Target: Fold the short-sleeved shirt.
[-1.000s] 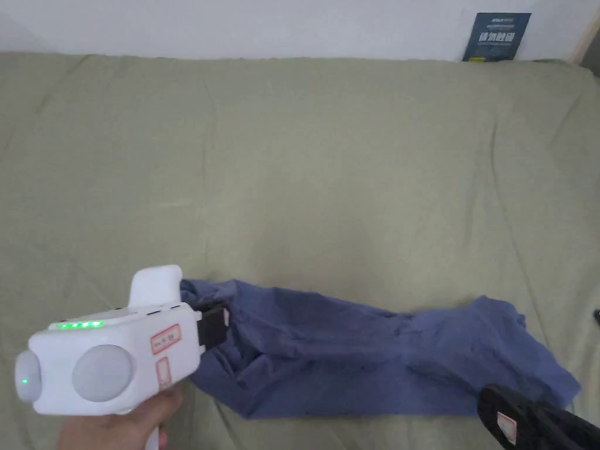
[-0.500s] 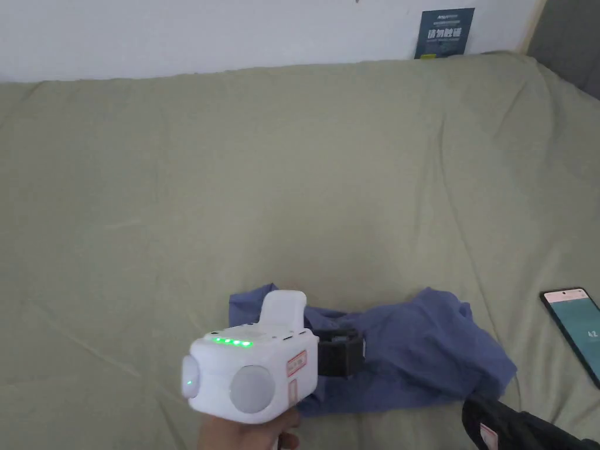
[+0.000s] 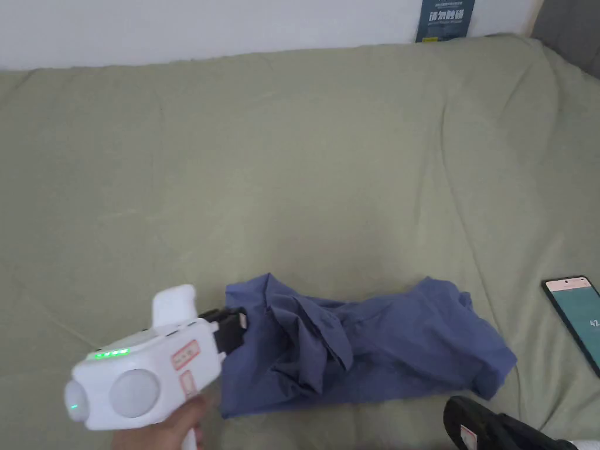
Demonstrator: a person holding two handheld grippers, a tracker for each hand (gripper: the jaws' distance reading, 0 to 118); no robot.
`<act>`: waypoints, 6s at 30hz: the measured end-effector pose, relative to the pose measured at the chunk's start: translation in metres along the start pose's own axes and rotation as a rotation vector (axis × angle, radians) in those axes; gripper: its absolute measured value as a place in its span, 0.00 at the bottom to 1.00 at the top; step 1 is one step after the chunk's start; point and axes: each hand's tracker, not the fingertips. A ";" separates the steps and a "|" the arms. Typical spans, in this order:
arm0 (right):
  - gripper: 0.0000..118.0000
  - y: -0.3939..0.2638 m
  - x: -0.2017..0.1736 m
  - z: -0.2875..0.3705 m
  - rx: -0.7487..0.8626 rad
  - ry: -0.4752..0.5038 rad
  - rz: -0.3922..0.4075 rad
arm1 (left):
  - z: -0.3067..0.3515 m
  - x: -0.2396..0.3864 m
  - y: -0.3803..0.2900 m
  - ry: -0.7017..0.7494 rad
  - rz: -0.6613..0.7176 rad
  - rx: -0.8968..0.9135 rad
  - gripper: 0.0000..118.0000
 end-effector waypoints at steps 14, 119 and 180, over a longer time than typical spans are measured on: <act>0.00 0.003 0.001 0.011 0.020 -0.039 0.009 | 0.015 0.052 -0.021 -0.069 -0.184 0.034 0.08; 0.00 0.004 -0.023 -0.162 -0.214 0.341 -0.153 | 0.116 -0.045 0.005 -0.178 0.075 0.034 0.10; 0.00 0.078 -0.076 -0.024 0.082 -0.001 0.217 | 0.344 -0.103 0.026 0.390 -0.339 0.552 0.12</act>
